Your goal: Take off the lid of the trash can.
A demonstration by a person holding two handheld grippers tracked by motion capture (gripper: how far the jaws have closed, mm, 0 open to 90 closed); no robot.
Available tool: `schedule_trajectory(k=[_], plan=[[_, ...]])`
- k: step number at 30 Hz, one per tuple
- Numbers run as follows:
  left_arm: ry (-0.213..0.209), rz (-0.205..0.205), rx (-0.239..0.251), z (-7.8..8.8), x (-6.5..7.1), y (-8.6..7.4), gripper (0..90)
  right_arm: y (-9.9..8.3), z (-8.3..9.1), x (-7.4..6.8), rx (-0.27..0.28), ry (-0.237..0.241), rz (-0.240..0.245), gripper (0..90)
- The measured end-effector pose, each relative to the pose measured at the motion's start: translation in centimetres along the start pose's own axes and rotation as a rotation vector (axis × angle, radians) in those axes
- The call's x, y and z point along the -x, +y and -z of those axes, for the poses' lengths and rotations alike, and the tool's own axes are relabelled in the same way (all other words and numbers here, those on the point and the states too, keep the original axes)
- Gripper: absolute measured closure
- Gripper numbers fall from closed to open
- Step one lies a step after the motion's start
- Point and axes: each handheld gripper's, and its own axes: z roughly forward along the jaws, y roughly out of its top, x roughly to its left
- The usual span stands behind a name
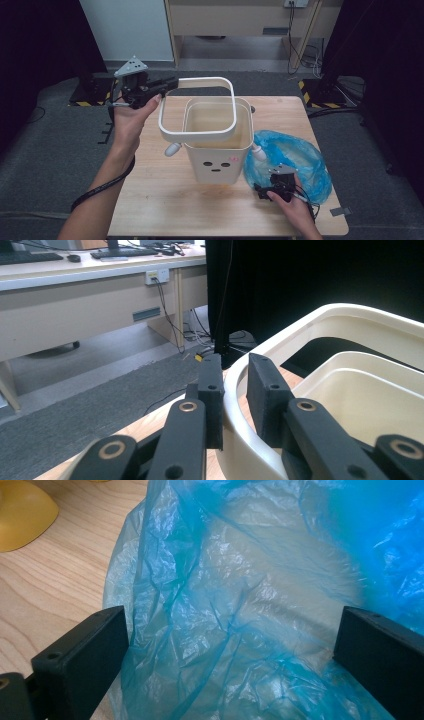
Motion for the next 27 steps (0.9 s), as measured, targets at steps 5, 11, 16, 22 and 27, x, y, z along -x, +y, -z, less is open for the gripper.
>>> schedule_trajectory(k=[5, 11, 16, 22, 27], plan=[[0.007, 0.003, 0.002, 0.2, -0.4, -0.1, 77.0, 0.0, 0.0, 0.0, 0.0, -0.001, -0.001, 1.3], [0.014, 0.011, 0.008, 0.4, -0.7, -0.2, 76.9, 0.0, 0.0, 0.0, 0.0, -0.001, -0.001, 1.3], [0.019, 0.013, 0.017, 0.7, -1.0, -0.2, 76.9, 0.0, 0.0, 0.0, 0.0, -0.001, -0.001, 1.3], [0.036, 0.02, 0.035, 1.6, -1.6, -0.4, 76.9, 0.0, 0.0, 0.0, 0.0, -0.001, -0.002, 1.3], [0.057, 0.044, 0.051, 2.4, -2.4, -0.8, 76.9, 0.0, 0.0, 0.0, 0.0, -0.002, -0.002, 1.3]])
